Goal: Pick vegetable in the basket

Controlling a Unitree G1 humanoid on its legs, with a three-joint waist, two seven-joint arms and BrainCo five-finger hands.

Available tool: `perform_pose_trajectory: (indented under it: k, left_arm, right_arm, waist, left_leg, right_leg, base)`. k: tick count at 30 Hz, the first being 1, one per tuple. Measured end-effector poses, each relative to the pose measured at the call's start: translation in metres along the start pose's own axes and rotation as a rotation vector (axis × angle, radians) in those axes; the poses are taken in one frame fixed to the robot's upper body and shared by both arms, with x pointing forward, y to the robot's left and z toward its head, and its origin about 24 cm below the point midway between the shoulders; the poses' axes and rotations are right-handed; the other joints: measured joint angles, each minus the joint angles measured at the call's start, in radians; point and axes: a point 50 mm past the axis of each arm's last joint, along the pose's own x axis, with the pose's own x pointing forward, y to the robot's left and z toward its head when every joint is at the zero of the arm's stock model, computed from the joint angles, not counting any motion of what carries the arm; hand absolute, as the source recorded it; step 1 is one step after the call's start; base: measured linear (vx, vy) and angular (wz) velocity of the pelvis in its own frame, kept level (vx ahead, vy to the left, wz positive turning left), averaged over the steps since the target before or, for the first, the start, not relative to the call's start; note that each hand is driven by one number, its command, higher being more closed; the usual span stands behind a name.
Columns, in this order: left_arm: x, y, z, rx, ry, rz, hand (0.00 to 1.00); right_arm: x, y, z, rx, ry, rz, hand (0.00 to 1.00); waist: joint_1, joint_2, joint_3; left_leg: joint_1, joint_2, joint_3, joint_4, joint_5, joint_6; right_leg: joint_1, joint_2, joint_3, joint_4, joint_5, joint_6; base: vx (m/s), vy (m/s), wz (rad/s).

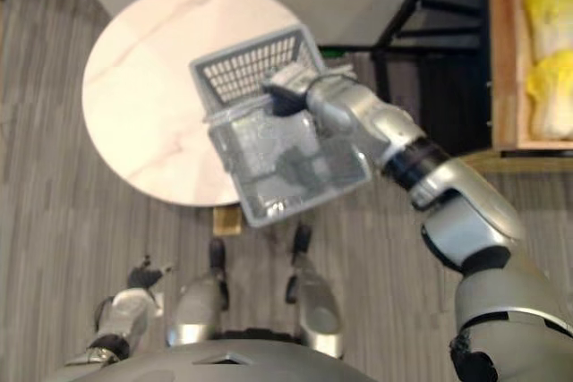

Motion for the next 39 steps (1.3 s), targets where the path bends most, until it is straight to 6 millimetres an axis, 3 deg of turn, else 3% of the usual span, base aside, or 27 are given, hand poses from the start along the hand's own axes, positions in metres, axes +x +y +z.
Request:
perform_pose_trajectory:
  k: [2, 7, 15, 20, 23, 25, 26, 27, 28, 29, 30, 31, 32, 34, 36, 38, 39]
  left_arm:
    - [0.000, 0.010, -0.004, 0.040, 0.005, 0.019, 0.00]
    - [-0.002, 0.015, -0.014, 0.028, 0.039, 0.037, 0.00]
    - [-0.013, 0.020, -0.046, 0.062, 0.134, 0.043, 0.00]
    - [-0.025, 0.027, -0.071, 0.097, 0.207, 0.053, 0.00]
    - [-0.024, 0.028, -0.071, 0.116, 0.215, 0.050, 0.00]
    - [-0.017, 0.027, -0.057, 0.121, 0.173, 0.048, 0.00]
    - [-0.012, 0.030, -0.045, 0.127, 0.131, 0.053, 0.00]
    - [-0.011, 0.030, -0.042, 0.131, 0.119, 0.055, 0.00]
    - [-0.009, 0.026, -0.037, 0.139, 0.107, 0.042, 0.00]
    - [-0.010, 0.026, -0.039, 0.142, 0.113, 0.044, 0.00]
    - [-0.010, 0.023, -0.039, 0.141, 0.114, 0.041, 0.00]
    - [-0.013, 0.016, -0.044, 0.147, 0.130, 0.033, 0.00]
    - [-0.015, 0.012, -0.047, 0.156, 0.137, 0.023, 0.00]
    - [-0.018, -0.001, -0.051, 0.198, 0.145, -0.025, 0.00]
    - [-0.018, -0.004, -0.049, 0.214, 0.139, -0.046, 0.00]
    - [-0.017, -0.004, -0.050, 0.217, 0.146, -0.058, 0.00]
    - [-0.017, -0.003, -0.052, 0.220, 0.157, -0.063, 0.00]
  right_arm:
    - [-0.013, 0.014, 0.012, 0.048, -0.061, 0.018, 1.00]
    - [-0.039, 0.044, 0.021, 0.135, -0.100, 0.094, 1.00]
    - [-0.085, 0.070, 0.002, 0.249, 0.027, 0.110, 1.00]
    - [-0.133, 0.086, -0.007, 0.340, 0.173, 0.024, 1.00]
    - [-0.152, 0.084, 0.003, 0.343, 0.172, -0.035, 1.00]
    - [-0.158, 0.083, 0.006, 0.338, 0.176, -0.063, 1.00]
    - [-0.158, 0.084, 0.009, 0.335, 0.173, -0.076, 1.00]
    - [-0.157, 0.086, 0.011, 0.328, 0.173, -0.074, 1.00]
    - [-0.153, 0.090, 0.014, 0.319, 0.171, -0.076, 1.00]
    - [-0.147, 0.094, 0.017, 0.320, 0.156, -0.063, 1.00]
    - [-0.146, 0.097, 0.017, 0.324, 0.154, -0.055, 1.00]
    - [-0.145, 0.102, 0.017, 0.339, 0.155, -0.046, 1.00]
    - [-0.144, 0.105, 0.017, 0.340, 0.159, -0.042, 1.00]
    - [-0.136, 0.108, 0.015, 0.316, 0.151, -0.030, 1.00]
    - [-0.128, 0.104, 0.010, 0.267, 0.140, -0.025, 1.00]
    - [-0.124, 0.101, 0.007, 0.228, 0.141, -0.021, 1.00]
    - [-0.124, 0.098, 0.005, 0.210, 0.141, -0.022, 1.00]
  waist:
    - [-0.021, -0.007, -0.029]
    - [-0.028, -0.007, -0.072]
    - [-0.036, -0.008, -0.110]
    - [-0.047, -0.015, -0.120]
    - [-0.085, -0.034, -0.125]
    - [-0.100, -0.050, -0.136]
    - [-0.124, -0.091, -0.134]
    - [-0.126, -0.099, -0.134]
    - [-0.126, -0.072, -0.139]
    - [-0.115, -0.050, -0.135]
    - [-0.108, -0.042, -0.130]
    - [-0.100, -0.036, -0.129]
    - [-0.092, -0.034, -0.129]
    - [-0.082, -0.044, -0.147]
    - [-0.083, -0.047, -0.149]
    - [-0.082, -0.049, -0.153]
    - [-0.083, -0.058, -0.159]
  left_leg:
    - [0.023, 0.003, 0.015, -0.013, -0.001, -0.001]
    - [0.052, 0.010, 0.040, -0.044, 0.002, -0.008]
    - [0.104, 0.028, 0.049, -0.059, 0.009, -0.023]
    - [0.106, 0.068, 0.040, 0.121, -0.107, -0.033]
    - [0.048, 0.071, 0.079, 0.245, -0.172, -0.023]
    - [-0.038, 0.058, 0.129, 0.324, -0.202, 0.001]
    - [-0.092, 0.030, 0.169, 0.386, -0.218, 0.028]
    - [-0.093, 0.010, 0.196, 0.364, -0.209, 0.045]
    - [-0.061, 0.041, 0.300, 0.295, -0.193, 0.083]
    - [-0.042, 0.094, 0.392, 0.284, -0.186, 0.089]
    - [-0.019, 0.113, 0.437, 0.277, -0.185, 0.091]
    - [0.035, 0.126, 0.521, 0.255, -0.182, 0.096]
    - [0.064, 0.127, 0.560, 0.244, -0.181, 0.098]
    - [0.125, 0.143, 0.721, 0.235, -0.180, 0.097]
    - [0.134, 0.161, 0.826, 0.237, -0.168, 0.088]
    - [0.135, 0.175, 0.908, 0.245, -0.150, 0.082]
    - [0.136, 0.181, 0.944, 0.250, -0.141, 0.079]
  right_leg:
    - [0.008, 0.001, 0.014, 0.000, -0.004, 0.003]
    - [0.010, 0.010, 0.030, 0.000, -0.010, -0.002]
    - [0.049, 0.035, 0.038, 0.000, -0.014, -0.009]
    - [0.074, 0.047, 0.035, 0.135, -0.109, -0.009]
    - [0.002, 0.041, 0.094, 0.219, -0.123, 0.004]
    - [-0.070, 0.025, 0.150, 0.202, -0.096, 0.057]
    - [-0.113, -0.002, 0.194, 0.156, -0.094, 0.076]
    - [-0.107, -0.017, 0.183, 0.094, -0.105, 0.084]
    - [-0.107, -0.022, 0.066, 0.056, -0.162, 0.040]
    - [-0.149, -0.008, -0.081, 0.223, -0.127, -0.093]
    - [-0.148, -0.009, -0.147, 0.314, -0.146, -0.126]
    - [-0.105, -0.040, -0.262, 0.446, -0.174, -0.154]
    - [-0.071, -0.062, -0.306, 0.487, -0.181, -0.164]
    - [0.028, -0.151, -0.416, 0.585, -0.236, -0.162]
    - [0.055, -0.198, -0.459, 0.578, -0.227, -0.148]
    - [0.088, -0.205, -0.469, 0.451, -0.208, -0.060]
    - [0.095, -0.185, -0.472, 0.375, -0.215, -0.022]
  base:
    - [0.00, 0.003, -0.18]
    - [0.00, -0.009, -0.14]
    - [0.03, -0.014, -0.05]
    - [0.04, 0.018, 0.00]
    - [-0.05, 0.075, -0.40]
    - [-0.21, 0.164, -0.78]
    - [-0.20, 0.166, -0.99]
    - [-0.31, 0.266, -1.47]
    - [-0.25, 0.193, -2.04]
    - [-0.28, 0.235, -2.18]
    - [-0.17, 0.174, -2.21]
    - [-0.10, 0.135, -1.69]
    - [-0.14, 0.124, -2.08]
    - [-0.14, 0.044, -2.01]
    - [-0.12, -0.072, -1.77]
    - [-0.11, -0.181, -1.45]
    - [-0.14, -0.389, -1.30]
